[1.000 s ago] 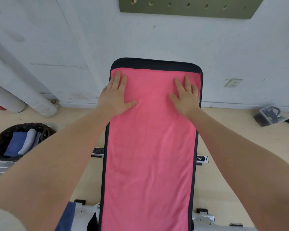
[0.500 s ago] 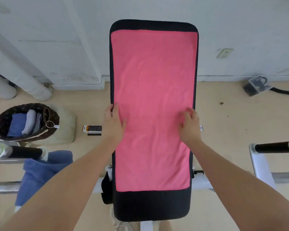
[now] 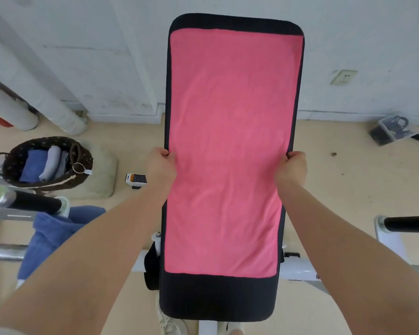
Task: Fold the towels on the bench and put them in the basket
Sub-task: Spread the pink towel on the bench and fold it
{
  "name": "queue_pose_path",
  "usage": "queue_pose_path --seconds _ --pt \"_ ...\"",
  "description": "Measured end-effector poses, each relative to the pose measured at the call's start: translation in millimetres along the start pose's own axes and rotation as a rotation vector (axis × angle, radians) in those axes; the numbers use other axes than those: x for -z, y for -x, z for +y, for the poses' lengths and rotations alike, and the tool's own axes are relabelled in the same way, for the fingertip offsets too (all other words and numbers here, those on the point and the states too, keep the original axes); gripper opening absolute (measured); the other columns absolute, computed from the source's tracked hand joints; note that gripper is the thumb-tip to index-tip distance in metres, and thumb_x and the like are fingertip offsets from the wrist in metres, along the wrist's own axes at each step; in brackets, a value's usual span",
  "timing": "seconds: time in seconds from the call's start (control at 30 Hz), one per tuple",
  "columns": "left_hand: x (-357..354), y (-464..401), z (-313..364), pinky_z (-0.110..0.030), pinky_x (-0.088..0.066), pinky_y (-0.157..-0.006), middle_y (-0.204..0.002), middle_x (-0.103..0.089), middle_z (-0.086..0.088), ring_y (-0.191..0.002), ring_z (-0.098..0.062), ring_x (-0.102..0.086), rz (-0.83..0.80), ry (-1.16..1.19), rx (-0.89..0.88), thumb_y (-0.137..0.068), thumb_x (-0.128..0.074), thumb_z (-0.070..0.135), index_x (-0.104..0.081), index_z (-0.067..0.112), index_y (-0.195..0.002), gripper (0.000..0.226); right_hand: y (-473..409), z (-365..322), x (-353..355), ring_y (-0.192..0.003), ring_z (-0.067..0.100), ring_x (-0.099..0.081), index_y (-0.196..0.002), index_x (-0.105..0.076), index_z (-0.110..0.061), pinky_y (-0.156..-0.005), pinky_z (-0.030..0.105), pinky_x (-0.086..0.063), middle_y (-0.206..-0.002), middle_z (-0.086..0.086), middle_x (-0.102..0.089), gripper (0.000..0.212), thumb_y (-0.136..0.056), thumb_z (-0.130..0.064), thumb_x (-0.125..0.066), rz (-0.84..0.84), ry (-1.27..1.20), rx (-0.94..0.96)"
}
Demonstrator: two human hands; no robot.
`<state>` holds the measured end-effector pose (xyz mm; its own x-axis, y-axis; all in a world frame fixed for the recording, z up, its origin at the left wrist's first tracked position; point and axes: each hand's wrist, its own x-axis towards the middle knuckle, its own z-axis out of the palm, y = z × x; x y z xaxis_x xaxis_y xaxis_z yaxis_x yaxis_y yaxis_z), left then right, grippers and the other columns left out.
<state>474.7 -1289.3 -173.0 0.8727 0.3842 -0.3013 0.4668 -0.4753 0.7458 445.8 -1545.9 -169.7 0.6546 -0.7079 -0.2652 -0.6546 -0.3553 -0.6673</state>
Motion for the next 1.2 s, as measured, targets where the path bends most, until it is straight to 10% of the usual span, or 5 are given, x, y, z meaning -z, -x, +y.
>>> queue_pose_path --seconds 0.23,0.83,0.97,1.2 --pt "1 -8 6 -0.017 -0.035 -0.056 -0.066 -0.045 0.005 -0.064 -0.015 -0.045 -0.066 -0.061 -0.058 -0.091 -0.055 0.012 -0.053 0.012 -0.084 0.007 -13 9 3 -0.099 0.033 -0.054 -0.104 -0.057 -0.001 -0.080 0.039 -0.044 -0.103 0.013 -0.059 0.022 -0.094 -0.017 -0.045 -0.103 0.240 0.158" --pt "143 68 82 -0.018 -0.040 -0.069 -0.082 -0.057 0.004 -0.075 -0.008 -0.050 -0.297 0.456 -0.072 -0.088 -0.060 0.007 -0.059 0.015 -0.093 0.009 100 -74 161 -0.079 0.009 -0.054 -0.087 -0.061 -0.018 -0.077 0.020 -0.045 -0.088 -0.003 -0.060 0.018 -0.090 -0.001 -0.054 -0.327 -0.929 -0.015" --pt "172 77 102 -0.016 -0.041 -0.067 -0.090 -0.058 -0.003 -0.086 -0.017 -0.052 -0.308 0.054 -0.354 -0.078 -0.064 -0.006 -0.061 0.004 -0.110 0.033 115 -92 187 -0.077 0.008 -0.055 -0.094 -0.065 -0.012 -0.075 0.018 -0.047 -0.086 -0.003 -0.061 0.021 -0.089 0.004 -0.053 -0.195 -0.890 0.086" --pt "185 105 103 -0.026 -0.029 -0.058 -0.062 -0.042 -0.004 -0.066 -0.020 -0.040 -0.389 -0.400 -0.691 -0.083 -0.064 0.007 -0.055 0.009 -0.062 0.023 139 -68 201 -0.085 0.019 -0.056 -0.097 -0.070 -0.002 -0.078 0.030 -0.044 -0.093 0.012 -0.066 0.019 -0.085 0.001 -0.054 0.006 -0.302 0.299"
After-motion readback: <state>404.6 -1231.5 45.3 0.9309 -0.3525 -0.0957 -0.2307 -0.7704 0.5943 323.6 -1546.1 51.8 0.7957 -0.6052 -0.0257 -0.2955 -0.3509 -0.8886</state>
